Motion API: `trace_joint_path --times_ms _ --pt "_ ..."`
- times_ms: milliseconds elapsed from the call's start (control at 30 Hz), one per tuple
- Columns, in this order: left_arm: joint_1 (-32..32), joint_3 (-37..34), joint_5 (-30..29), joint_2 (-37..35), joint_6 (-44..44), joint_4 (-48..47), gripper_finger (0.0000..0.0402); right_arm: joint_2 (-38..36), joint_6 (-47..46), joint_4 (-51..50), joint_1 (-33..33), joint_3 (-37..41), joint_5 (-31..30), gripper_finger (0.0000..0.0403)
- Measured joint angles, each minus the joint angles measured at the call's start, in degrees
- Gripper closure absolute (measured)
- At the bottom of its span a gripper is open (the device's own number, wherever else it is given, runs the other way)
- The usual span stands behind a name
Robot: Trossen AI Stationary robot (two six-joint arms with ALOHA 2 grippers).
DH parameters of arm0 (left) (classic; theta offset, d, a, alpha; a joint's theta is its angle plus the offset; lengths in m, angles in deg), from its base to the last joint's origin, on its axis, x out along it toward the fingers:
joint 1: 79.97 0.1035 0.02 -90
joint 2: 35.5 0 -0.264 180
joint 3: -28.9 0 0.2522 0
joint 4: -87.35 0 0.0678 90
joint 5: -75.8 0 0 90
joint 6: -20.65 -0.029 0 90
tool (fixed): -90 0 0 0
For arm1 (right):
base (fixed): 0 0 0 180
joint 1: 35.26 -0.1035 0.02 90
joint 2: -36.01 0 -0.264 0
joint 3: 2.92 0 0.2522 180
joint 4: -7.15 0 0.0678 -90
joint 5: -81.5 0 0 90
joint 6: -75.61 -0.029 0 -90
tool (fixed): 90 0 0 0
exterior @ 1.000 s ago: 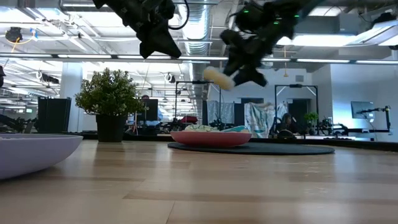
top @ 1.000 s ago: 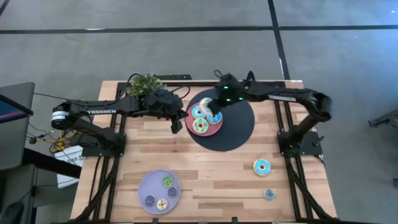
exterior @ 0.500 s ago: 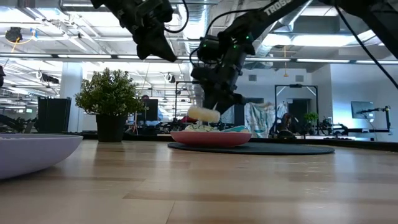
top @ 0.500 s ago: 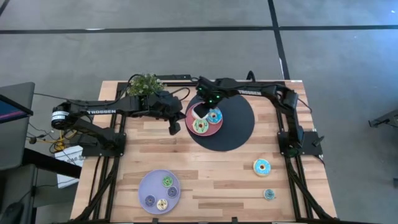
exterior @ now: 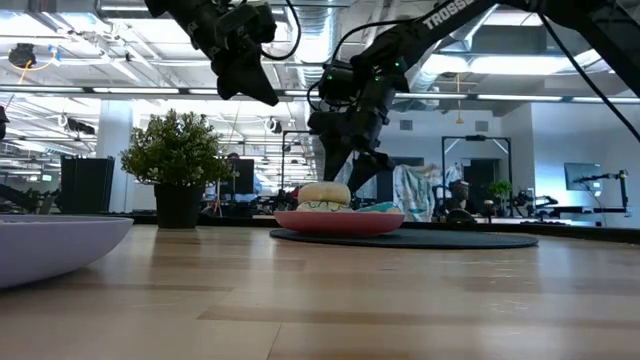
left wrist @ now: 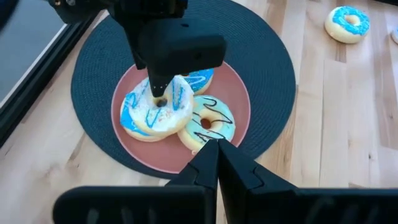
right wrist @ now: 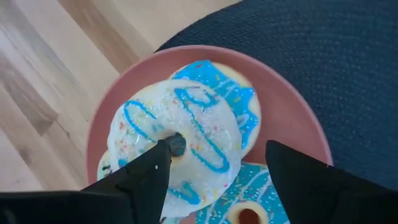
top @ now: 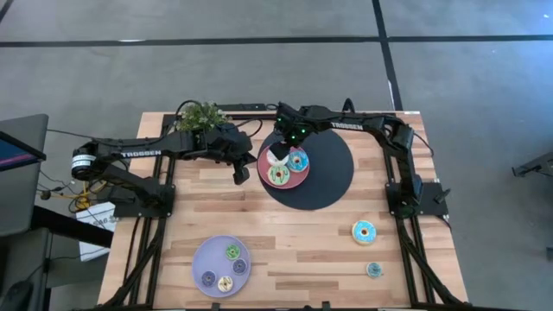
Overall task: Pick & Place donuts
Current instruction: Put the big blue donut on the pink plate
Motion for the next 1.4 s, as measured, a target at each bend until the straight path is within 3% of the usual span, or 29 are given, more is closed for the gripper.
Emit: trace_joint_path --times_ms 167,367,533,733,900,1067,1400 --pt "0.6 0.0 0.0 0.0 -0.6 0.0 0.0401 -3.0 2.7 -1.5 1.2 0.0 0.0 0.0143" --pt "1.4 0.0 0.0 0.0 -1.7 0.2 0.0401 -10.4 4.1 -10.1 2.2 1.7 -0.2 0.0143" --pt "1.7 0.0 0.0 0.0 -2.7 0.1 0.0401 -23.4 2.8 -8.8 1.1 12.0 0.3 0.0143" --pt "1.7 0.0 -1.7 0.0 -2.9 0.6 0.0401 -43.8 -10.5 -7.1 -2.3 29.0 -0.7 0.0143" --pt "1.3 0.0 -0.8 0.0 -0.8 5.2 0.0401 -58.0 -25.7 -12.2 -10.6 37.6 -7.7 0.0143" --pt "-0.7 0.0 4.0 0.0 7.3 13.0 0.0401 -65.3 -39.0 -20.4 -22.2 41.1 -14.1 0.0143" --pt "-12.9 0.0 -7.9 0.0 14.6 18.8 0.0401 -66.0 -52.8 -27.7 -43.6 41.7 -19.8 0.0143"
